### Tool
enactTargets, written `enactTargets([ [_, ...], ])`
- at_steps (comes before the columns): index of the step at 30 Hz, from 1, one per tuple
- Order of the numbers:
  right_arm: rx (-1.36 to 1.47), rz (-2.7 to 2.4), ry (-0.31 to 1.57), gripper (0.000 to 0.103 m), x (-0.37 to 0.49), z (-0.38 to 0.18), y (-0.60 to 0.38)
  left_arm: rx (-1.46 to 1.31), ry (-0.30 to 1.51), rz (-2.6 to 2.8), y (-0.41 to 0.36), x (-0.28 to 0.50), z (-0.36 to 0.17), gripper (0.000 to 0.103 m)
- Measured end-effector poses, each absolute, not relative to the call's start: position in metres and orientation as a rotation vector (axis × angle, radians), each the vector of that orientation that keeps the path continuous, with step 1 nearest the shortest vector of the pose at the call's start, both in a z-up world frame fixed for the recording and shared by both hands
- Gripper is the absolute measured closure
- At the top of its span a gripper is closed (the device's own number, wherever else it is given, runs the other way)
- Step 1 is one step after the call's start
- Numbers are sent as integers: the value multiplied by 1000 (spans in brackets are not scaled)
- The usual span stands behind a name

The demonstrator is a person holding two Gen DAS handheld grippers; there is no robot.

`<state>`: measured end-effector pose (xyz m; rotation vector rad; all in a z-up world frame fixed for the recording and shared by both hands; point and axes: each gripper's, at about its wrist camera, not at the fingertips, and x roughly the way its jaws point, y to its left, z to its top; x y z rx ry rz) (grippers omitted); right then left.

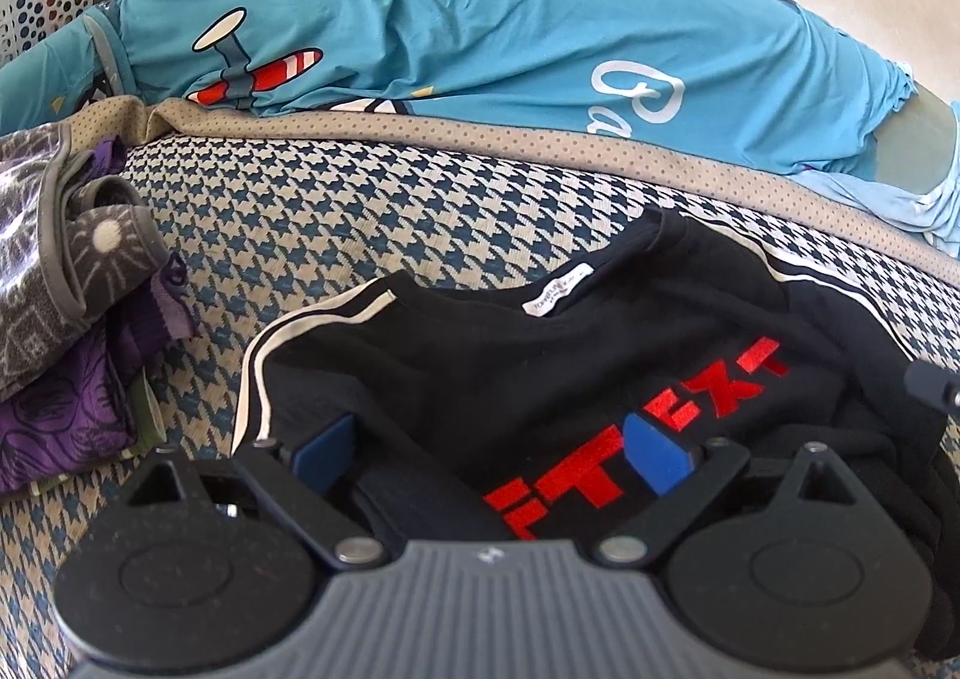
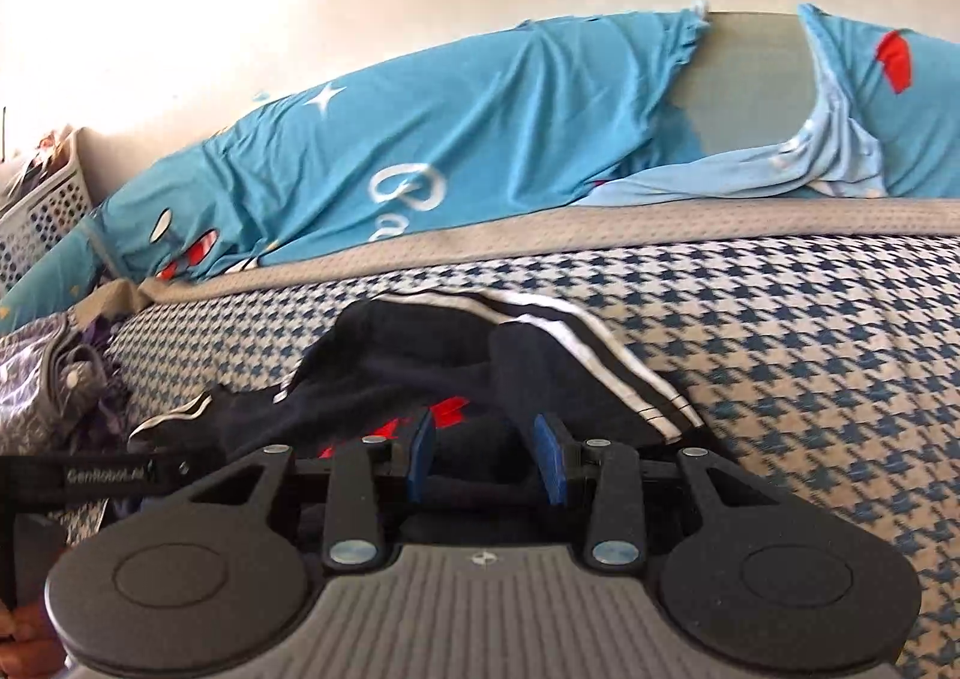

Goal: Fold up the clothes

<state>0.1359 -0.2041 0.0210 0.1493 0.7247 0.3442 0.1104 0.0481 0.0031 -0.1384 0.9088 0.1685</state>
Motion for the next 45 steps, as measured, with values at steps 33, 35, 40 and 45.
enactTargets([
  [33,40,306,712,57,179,-19,-181,-164,912,151,53,109,4,7],
  [35,0,283,698,71,176,-21,-175,-161,915,149,53,108,4,7],
  [40,-46,247,667,87,176,-18,-166,-159,914,145,51,108,4,7],
  [45,-50,196,636,92,176,-16,-163,-175,913,140,51,108,4,7],
])
